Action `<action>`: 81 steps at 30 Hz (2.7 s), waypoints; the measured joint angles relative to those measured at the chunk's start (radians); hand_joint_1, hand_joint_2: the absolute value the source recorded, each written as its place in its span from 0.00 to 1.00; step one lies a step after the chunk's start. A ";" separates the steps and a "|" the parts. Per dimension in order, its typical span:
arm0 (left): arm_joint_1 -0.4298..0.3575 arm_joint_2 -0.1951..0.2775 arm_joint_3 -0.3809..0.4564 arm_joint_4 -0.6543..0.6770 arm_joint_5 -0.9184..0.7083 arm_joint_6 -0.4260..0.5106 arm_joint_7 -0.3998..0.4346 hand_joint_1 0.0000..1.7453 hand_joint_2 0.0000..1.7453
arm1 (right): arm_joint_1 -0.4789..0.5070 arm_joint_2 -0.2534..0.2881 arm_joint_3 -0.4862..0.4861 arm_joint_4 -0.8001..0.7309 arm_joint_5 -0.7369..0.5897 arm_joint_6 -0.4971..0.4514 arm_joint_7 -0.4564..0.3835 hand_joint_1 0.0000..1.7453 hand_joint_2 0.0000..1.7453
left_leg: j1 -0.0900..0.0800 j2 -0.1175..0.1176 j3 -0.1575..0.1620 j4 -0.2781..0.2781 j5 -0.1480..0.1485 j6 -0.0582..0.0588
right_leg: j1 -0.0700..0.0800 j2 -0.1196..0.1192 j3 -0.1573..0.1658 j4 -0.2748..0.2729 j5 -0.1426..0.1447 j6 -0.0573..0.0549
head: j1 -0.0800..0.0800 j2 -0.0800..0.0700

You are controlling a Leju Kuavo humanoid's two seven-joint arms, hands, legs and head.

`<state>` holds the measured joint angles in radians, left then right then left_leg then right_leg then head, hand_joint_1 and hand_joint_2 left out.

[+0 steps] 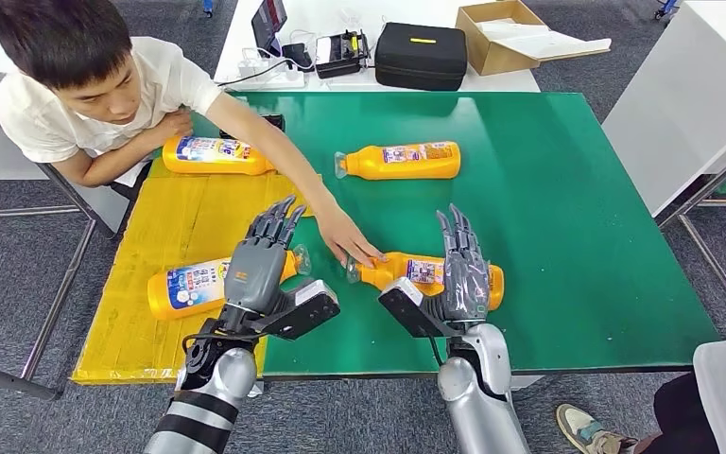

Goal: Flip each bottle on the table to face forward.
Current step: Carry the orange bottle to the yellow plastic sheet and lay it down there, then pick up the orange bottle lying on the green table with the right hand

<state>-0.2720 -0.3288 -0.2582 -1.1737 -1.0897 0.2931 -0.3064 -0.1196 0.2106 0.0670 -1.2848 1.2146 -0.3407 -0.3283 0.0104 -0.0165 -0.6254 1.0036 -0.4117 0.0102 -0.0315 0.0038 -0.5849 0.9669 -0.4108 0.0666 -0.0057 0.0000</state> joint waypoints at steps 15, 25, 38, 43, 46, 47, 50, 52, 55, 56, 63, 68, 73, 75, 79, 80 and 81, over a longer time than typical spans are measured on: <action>0.199 0.039 -0.163 -0.240 0.338 -0.167 -0.058 0.00 1.00 | 0.075 -0.090 0.013 -0.008 0.345 0.096 0.281 0.00 1.00 | 0.000 0.000 -0.001 0.000 0.000 0.000 | 0.000 0.000 -0.001 0.000 0.000 0.000 | 0.000 0.000; 0.214 0.041 -0.168 -0.274 0.394 -0.204 -0.057 0.00 1.00 | 0.074 -0.135 0.014 0.008 0.357 0.150 0.303 0.00 1.00 | 0.000 0.000 -0.001 0.000 0.000 0.000 | 0.000 0.000 -0.001 0.000 0.000 0.000 | 0.000 0.000; 0.213 0.041 -0.186 -0.282 0.431 -0.226 -0.053 0.00 1.00 | -0.005 -0.176 0.013 0.121 0.357 0.155 0.317 0.00 1.00 | 0.000 0.000 -0.001 0.000 0.000 0.000 | 0.000 0.000 -0.002 0.000 0.000 0.000 | 0.000 0.000; 0.208 0.041 -0.201 -0.273 0.436 -0.247 -0.034 0.00 1.00 | -0.048 -0.180 0.012 0.167 0.358 0.154 0.318 0.00 1.00 | 0.000 0.000 -0.001 0.000 0.000 0.000 | 0.000 0.000 -0.002 0.000 0.000 0.000 | 0.000 0.000; 0.204 0.042 -0.212 -0.267 0.437 -0.250 -0.030 0.00 1.00 | -0.067 -0.181 0.012 0.185 0.358 0.155 0.317 0.00 1.00 | 0.000 0.000 -0.001 0.000 0.000 0.000 | 0.000 0.000 -0.002 0.000 0.000 0.000 | 0.000 0.000; 0.203 0.043 -0.214 -0.265 0.438 -0.252 -0.029 0.00 1.00 | -0.072 -0.181 0.012 0.191 0.358 0.156 0.316 0.00 1.00 | 0.000 0.000 -0.001 0.000 0.000 0.000 | 0.000 0.000 -0.002 0.000 0.000 0.000 | 0.000 0.000; 0.200 0.043 -0.217 -0.260 0.445 -0.256 -0.024 0.00 1.00 | -0.086 -0.181 0.012 0.214 0.351 0.166 0.313 0.00 1.00 | 0.000 0.000 -0.001 0.000 0.000 0.000 | 0.000 0.000 -0.002 0.000 0.000 0.000 | 0.000 0.000; 0.199 0.043 -0.218 -0.256 0.450 -0.258 -0.021 0.00 1.00 | -0.099 -0.181 0.011 0.238 0.336 0.180 0.311 0.31 1.00 | 0.000 0.001 -0.001 0.000 0.000 0.000 | 0.000 0.000 -0.002 0.000 0.000 0.000 | 0.000 0.000; 0.198 0.043 -0.218 -0.252 0.453 -0.265 -0.014 0.00 1.00 | -0.121 -0.182 0.010 0.282 0.308 0.213 0.303 0.90 1.00 | 0.000 0.001 0.000 0.000 0.000 0.000 | 0.000 0.000 -0.002 0.000 0.000 0.000 | 0.000 0.000; 0.197 0.043 -0.218 -0.252 0.454 -0.269 -0.011 0.00 1.00 | -0.128 -0.184 0.009 0.297 0.299 0.223 0.298 0.92 1.00 | 0.000 0.001 0.000 0.000 0.000 0.000 | 0.000 0.000 -0.001 0.000 0.000 0.000 | 0.000 0.000; 0.196 0.044 -0.218 -0.247 0.459 -0.279 -0.004 0.00 1.00 | -0.181 -0.199 0.007 0.380 0.274 0.250 0.284 1.00 1.00 | 0.000 0.001 0.005 0.000 0.000 0.000 | 0.000 0.000 0.003 -0.001 0.000 0.000 | 0.000 0.000; 0.194 0.044 -0.218 -0.239 0.465 -0.292 -0.004 0.00 1.00 | -0.214 -0.215 0.006 0.442 0.243 0.285 0.278 1.00 1.00 | 0.000 0.001 0.011 0.000 -0.002 0.000 | 0.000 0.001 0.005 -0.001 -0.001 0.001 | 0.000 0.000; 0.193 0.044 -0.218 -0.235 0.477 -0.300 -0.008 0.00 1.00 | -0.230 -0.227 0.002 0.479 0.202 0.291 0.243 1.00 1.00 | 0.000 0.001 0.020 0.000 -0.006 0.001 | 0.000 0.001 0.008 -0.002 -0.004 0.002 | 0.000 0.000; 0.193 0.044 -0.218 -0.233 0.491 -0.307 -0.017 0.00 1.00 | -0.235 -0.235 -0.008 0.490 0.133 0.315 0.185 1.00 1.00 | 0.000 0.002 0.023 0.000 -0.006 0.001 | 0.000 0.002 0.009 -0.003 -0.004 0.002 | 0.000 0.000; 0.189 0.044 -0.222 -0.227 0.529 -0.318 -0.038 0.00 1.00 | -0.241 -0.269 -0.035 0.508 -0.067 0.392 0.034 1.00 1.00 | 0.000 0.007 0.029 0.000 -0.010 0.000 | 0.000 0.008 0.014 -0.004 -0.004 0.001 | 0.000 0.000; 0.187 0.044 -0.225 -0.225 0.537 -0.318 -0.041 0.00 1.00 | -0.241 -0.276 -0.038 0.511 -0.099 0.404 0.012 1.00 1.00 | 0.000 0.008 0.030 0.000 -0.010 0.000 | 0.000 0.009 0.014 -0.004 -0.004 0.001 | 0.000 0.000; 0.186 0.045 -0.227 -0.223 0.551 -0.318 -0.044 0.00 1.00 | -0.239 -0.283 -0.040 0.512 -0.137 0.420 -0.010 1.00 1.00 | 0.000 0.009 0.031 0.000 -0.010 0.000 | 0.001 0.010 0.015 -0.004 -0.003 0.001 | 0.000 0.000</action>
<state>-0.0862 -0.2839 -0.4850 -1.3971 -0.5390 -0.0250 -0.3505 -0.3586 -0.0719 0.0270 -0.7726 1.0779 0.0788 -0.3379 0.0104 -0.0075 -0.5940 1.0034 -0.4220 0.0102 -0.0309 0.0134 -0.5700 0.9625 -0.4142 0.0679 -0.0059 0.0000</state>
